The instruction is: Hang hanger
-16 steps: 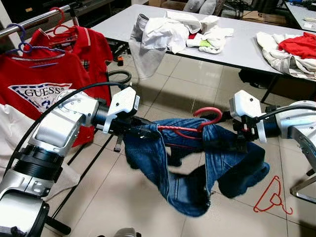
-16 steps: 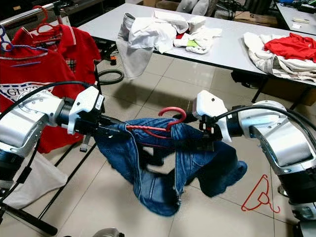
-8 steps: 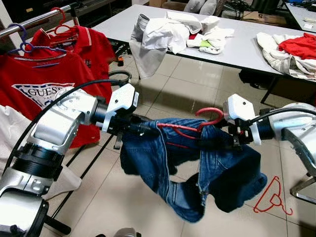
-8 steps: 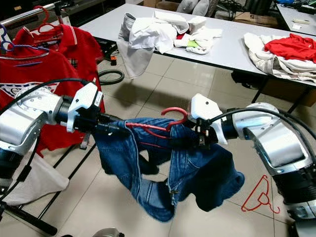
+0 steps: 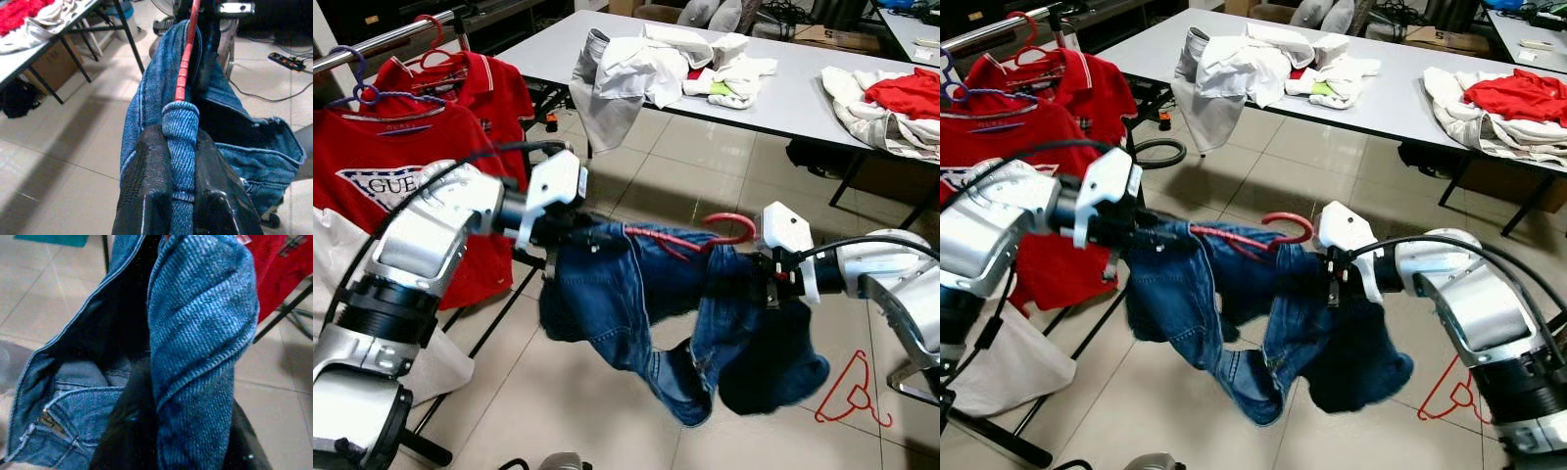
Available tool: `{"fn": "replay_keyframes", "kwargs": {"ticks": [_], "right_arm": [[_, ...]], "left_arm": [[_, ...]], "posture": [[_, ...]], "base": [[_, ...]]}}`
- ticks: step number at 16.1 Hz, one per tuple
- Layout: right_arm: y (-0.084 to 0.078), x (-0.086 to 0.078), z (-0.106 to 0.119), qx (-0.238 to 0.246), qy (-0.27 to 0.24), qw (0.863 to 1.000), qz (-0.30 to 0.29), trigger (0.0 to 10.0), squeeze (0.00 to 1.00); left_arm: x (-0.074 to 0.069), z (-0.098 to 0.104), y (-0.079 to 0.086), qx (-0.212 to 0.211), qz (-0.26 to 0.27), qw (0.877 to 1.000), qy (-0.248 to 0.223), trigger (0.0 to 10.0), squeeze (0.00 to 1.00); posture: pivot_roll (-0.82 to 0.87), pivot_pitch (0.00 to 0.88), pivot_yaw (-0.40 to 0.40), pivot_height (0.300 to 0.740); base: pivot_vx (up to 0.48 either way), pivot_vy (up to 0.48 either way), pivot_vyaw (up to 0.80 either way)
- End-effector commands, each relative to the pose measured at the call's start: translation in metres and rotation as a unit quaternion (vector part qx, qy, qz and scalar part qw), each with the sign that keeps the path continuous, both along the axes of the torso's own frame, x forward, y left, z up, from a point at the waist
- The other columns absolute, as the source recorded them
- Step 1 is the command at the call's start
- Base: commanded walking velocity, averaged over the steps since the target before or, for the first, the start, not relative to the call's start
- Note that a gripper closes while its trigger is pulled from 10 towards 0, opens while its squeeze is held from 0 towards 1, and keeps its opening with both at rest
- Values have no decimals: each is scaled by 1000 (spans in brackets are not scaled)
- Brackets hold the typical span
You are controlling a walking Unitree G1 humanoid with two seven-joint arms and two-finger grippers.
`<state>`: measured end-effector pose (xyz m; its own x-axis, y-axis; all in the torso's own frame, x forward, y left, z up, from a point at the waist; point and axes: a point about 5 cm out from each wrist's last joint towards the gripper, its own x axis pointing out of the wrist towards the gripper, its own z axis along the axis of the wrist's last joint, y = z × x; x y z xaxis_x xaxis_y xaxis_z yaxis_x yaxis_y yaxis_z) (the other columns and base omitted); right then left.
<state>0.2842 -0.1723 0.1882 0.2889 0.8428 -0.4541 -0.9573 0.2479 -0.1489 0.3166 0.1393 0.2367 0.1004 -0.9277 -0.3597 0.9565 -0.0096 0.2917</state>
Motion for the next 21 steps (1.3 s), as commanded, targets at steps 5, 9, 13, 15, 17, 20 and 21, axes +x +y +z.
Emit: {"fn": "replay_keyframes", "kwargs": {"ticks": [5,9,13,15,17,20,21], "right_arm": [[10,-2,-6,16,-5,1000,-3,0,0],[11,-2,-5,23,-7,1000,-4,0,0],[10,-2,-10,22,-1,1000,-19,0,0],[6,4,-14,16,-5,998,-63,0,0],[5,5,-17,20,-10,996,-87,0,0],[8,7,-22,26,-16,988,-150,0,0],[8,9,-23,26,-18,986,-165,0,0]], "left_arm": [[2,31,-14,-84,-32,995,-33,10000,1000],[3,35,-12,-94,-43,994,-31,10000,1000],[-3,44,-10,-126,-59,990,-33,10000,0],[6,54,-5,-163,9,986,-42,10000,0],[17,48,3,-132,107,982,-83,10000,0],[13,18,-10,-130,220,966,-49,10000,0],[12,18,-13,-143,242,958,-52,10000,890]], "posture": [[63,0,-16,740],[65,0,-15,740],[68,0,-11,740],[70,0,-8,740],[79,0,-7,740],[72,0,2,740],[72,0,5,740]], "base": [[0,0,0],[0,0,0],[0,0,0],[0,0,0],[0,0,0],[0,0,0],[0,0,0]]}}
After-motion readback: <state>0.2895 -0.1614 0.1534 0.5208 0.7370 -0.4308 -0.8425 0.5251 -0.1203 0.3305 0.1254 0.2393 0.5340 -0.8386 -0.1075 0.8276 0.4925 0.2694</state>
